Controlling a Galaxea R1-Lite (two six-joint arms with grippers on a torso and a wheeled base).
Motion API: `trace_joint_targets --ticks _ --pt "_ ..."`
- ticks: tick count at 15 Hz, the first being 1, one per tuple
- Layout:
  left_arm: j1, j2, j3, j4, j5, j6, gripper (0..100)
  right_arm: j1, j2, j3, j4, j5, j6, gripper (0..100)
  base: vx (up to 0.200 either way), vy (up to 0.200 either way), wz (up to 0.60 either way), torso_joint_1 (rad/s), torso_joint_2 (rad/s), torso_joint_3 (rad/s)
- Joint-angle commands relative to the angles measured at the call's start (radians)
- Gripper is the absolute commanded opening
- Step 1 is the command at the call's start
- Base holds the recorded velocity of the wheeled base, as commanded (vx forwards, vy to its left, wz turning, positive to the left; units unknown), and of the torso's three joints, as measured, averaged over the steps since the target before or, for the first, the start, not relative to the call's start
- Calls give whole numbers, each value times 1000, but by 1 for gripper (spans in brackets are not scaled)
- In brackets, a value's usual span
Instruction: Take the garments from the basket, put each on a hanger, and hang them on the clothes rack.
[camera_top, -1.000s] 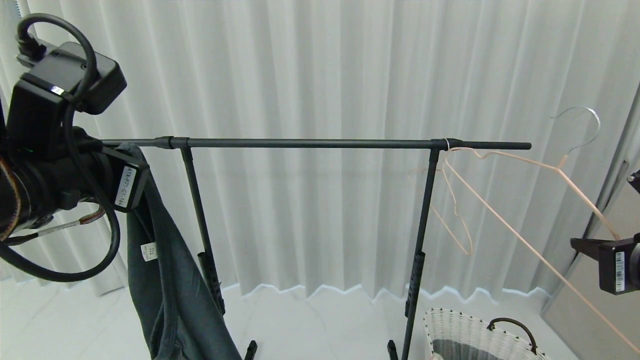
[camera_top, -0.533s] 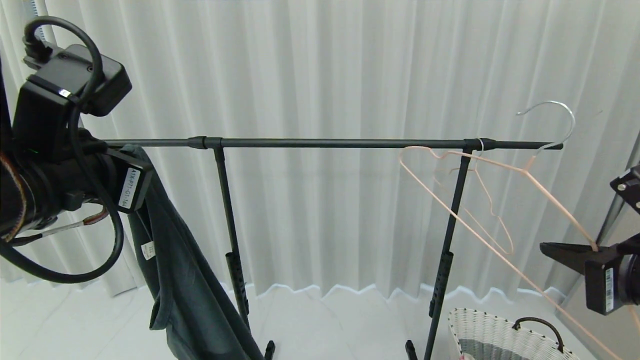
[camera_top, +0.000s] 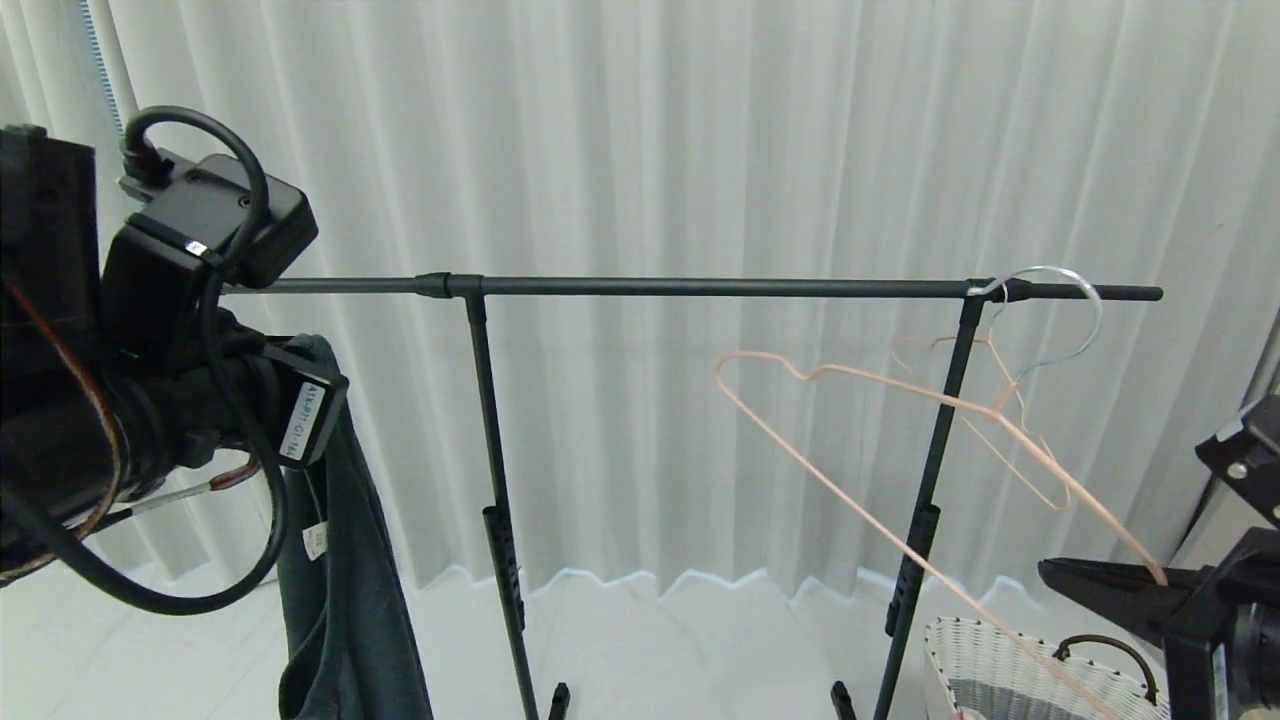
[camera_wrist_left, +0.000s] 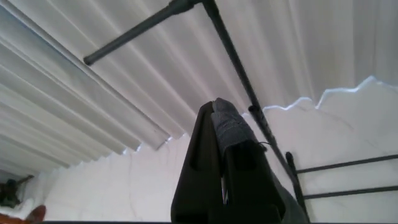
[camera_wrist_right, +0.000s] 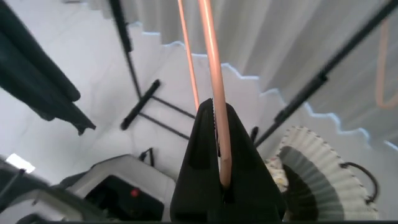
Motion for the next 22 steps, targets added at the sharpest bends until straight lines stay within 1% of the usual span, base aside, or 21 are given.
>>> trace_joint_targets --ticks 1,3,5,7,9,10,12,13,15,18,22 --pt "-37 81 -24 0 8 -108 0 109 -14 35 0 0 48 0 0 0 0 0 0 0" --pt "-47 127 -30 0 23 -178 0 183 -26 51 0 0 86 0 0 0 0 0 0 0" --pt "-50 162 -36 0 23 -221 0 249 -26 51 0 3 119 0 0 0 0 0 0 0" --pt "-74 200 -46 0 25 -318 0 324 -19 50 -2 8 154 0 0 0 0 0 0 0" --pt "-87 225 -49 2 25 -392 0 352 -6 47 -5 8 162 0 0 0 0 0 0 0" --pt "-106 231 -53 2 25 -429 0 356 0 44 -6 16 163 0 0 0 0 0 0 0" --pt "-140 246 -64 3 25 -475 0 356 14 30 -8 72 163 0 0 0 0 0 0 0" --pt "-145 262 -76 3 25 -490 0 356 26 22 -8 94 162 0 0 0 0 0 0 0" --pt "-146 289 -105 3 25 -531 0 355 49 16 -12 97 162 0 0 0 0 0 0 0" --pt "-176 286 -110 3 25 -533 0 333 110 19 -83 92 163 0 0 0 0 0 0 0" --pt "-177 285 -110 3 25 -534 0 309 158 16 -137 94 162 0 0 0 0 0 0 0"
